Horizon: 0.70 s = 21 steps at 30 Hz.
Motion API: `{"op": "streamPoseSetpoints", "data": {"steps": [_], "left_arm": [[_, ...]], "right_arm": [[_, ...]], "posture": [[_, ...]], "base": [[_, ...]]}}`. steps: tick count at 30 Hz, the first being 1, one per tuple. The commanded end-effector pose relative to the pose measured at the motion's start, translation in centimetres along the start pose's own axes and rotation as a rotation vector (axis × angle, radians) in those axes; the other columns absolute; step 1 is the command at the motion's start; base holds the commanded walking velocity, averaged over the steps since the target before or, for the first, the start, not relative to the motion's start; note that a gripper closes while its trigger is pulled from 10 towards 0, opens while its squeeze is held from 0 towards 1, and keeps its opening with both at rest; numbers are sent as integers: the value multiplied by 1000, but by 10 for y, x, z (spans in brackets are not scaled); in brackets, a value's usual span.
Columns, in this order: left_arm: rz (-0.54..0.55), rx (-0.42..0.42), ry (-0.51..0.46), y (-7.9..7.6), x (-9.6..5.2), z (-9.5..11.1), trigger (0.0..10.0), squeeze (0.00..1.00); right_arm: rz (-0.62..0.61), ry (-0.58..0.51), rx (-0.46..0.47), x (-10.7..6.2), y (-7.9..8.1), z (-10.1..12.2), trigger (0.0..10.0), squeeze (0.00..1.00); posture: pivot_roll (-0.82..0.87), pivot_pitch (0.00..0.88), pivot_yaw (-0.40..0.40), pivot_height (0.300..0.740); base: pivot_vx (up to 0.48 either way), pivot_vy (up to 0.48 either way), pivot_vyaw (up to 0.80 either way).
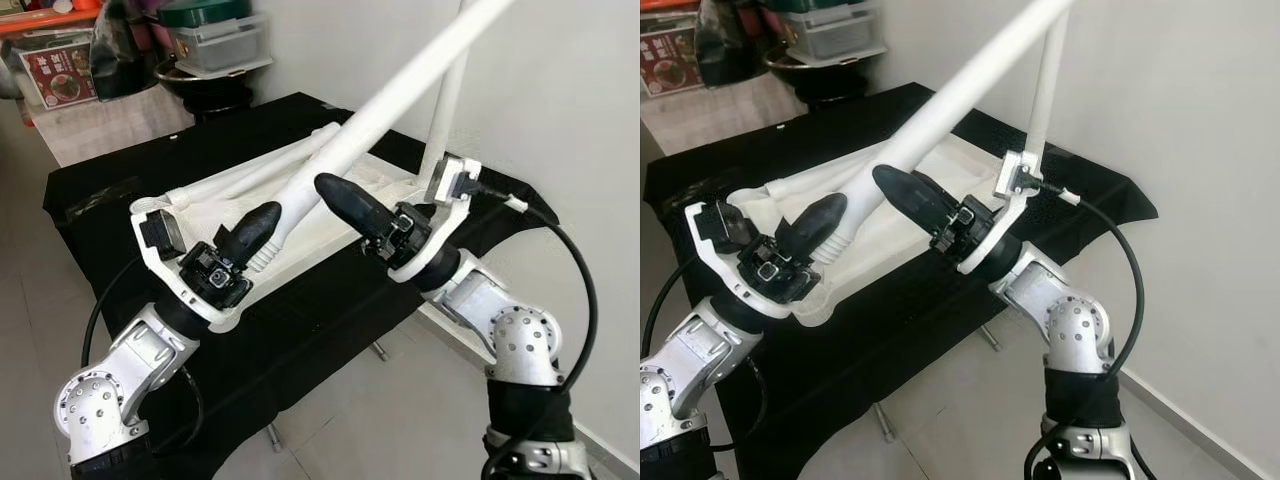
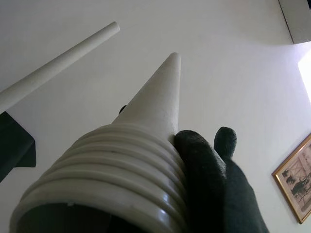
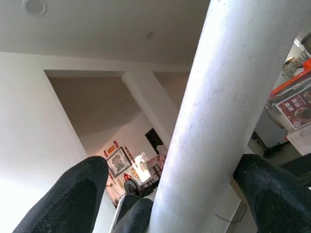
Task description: Building children table
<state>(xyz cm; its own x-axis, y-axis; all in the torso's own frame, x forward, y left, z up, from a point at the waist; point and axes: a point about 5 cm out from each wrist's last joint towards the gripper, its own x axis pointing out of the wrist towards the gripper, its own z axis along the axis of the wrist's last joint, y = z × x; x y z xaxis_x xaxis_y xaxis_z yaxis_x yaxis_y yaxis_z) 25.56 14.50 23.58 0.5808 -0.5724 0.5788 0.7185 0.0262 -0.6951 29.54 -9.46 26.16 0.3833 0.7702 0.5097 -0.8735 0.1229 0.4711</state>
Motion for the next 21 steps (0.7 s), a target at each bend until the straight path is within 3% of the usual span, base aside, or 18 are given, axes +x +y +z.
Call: {"op": "streamPoseSetpoints", "data": {"steps": [1, 12, 21], "left_arm": [[8, 2, 32, 0, -1, -3, 0, 0], [-12, -25, 64, -1, 2, -15, 0, 0], [-7, -22, 69, -2, -1, -16, 0, 0]], "right_arm": [[44, -3, -16, 13, 6, 0, 10000, 0], [6, 47, -19, 37, -2, -20, 10000, 0], [-13, 37, -21, 45, -6, -19, 10000, 0]], "posture": [[-36, 7, 22, 740], [-36, 7, 19, 740], [-29, 10, 15, 740]], "base": [[0, 0, 0], [0, 0, 0], [0, 0, 0]]}}
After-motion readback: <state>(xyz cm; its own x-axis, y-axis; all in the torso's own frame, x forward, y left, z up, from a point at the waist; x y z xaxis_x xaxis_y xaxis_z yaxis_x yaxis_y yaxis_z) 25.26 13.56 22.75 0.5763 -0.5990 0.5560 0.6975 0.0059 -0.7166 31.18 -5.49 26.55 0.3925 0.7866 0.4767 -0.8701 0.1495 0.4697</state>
